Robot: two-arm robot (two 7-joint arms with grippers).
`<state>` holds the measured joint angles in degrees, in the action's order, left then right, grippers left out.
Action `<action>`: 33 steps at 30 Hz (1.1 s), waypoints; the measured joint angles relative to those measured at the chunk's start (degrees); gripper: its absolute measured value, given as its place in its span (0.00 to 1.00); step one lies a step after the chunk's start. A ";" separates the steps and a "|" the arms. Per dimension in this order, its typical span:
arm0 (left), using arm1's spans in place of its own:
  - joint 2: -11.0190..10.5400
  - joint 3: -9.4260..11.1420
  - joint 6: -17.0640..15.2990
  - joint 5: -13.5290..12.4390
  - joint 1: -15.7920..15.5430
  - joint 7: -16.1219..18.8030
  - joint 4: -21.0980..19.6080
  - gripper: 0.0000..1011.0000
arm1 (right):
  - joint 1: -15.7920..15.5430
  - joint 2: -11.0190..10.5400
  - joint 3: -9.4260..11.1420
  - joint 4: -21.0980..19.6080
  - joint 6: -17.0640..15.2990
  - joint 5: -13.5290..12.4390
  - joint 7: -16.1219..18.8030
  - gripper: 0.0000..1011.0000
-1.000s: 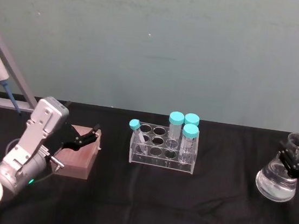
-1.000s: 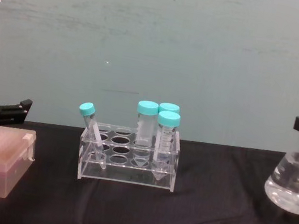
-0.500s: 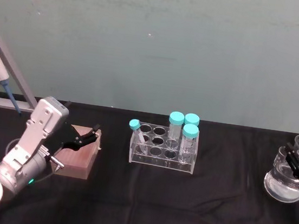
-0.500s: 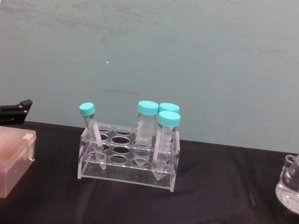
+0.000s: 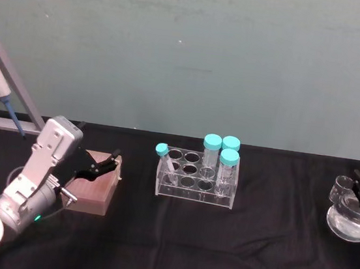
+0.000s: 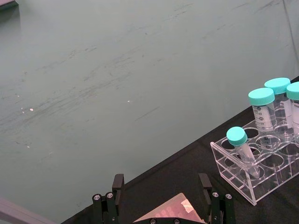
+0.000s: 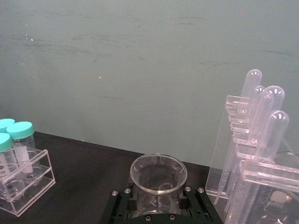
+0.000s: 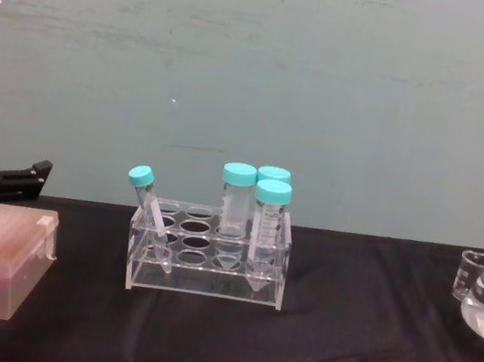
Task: Place the experimental apparatus aside using one hand.
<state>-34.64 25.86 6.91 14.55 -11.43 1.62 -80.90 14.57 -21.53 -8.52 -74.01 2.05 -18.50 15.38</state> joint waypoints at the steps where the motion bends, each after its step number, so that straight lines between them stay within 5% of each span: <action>1: 0.00 0.00 0.00 0.00 0.00 0.00 0.00 0.99 | 0.00 0.00 0.00 0.00 0.00 0.00 0.00 0.45; 33: 0.00 0.00 0.00 0.00 0.00 0.00 0.00 0.99 | 2.51 2.80 1.50 4.38 0.17 3.25 1.65 0.45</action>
<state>-34.65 25.86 6.91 14.55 -11.43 1.62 -80.90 17.09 -18.74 -7.02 -69.63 2.23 -15.25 17.03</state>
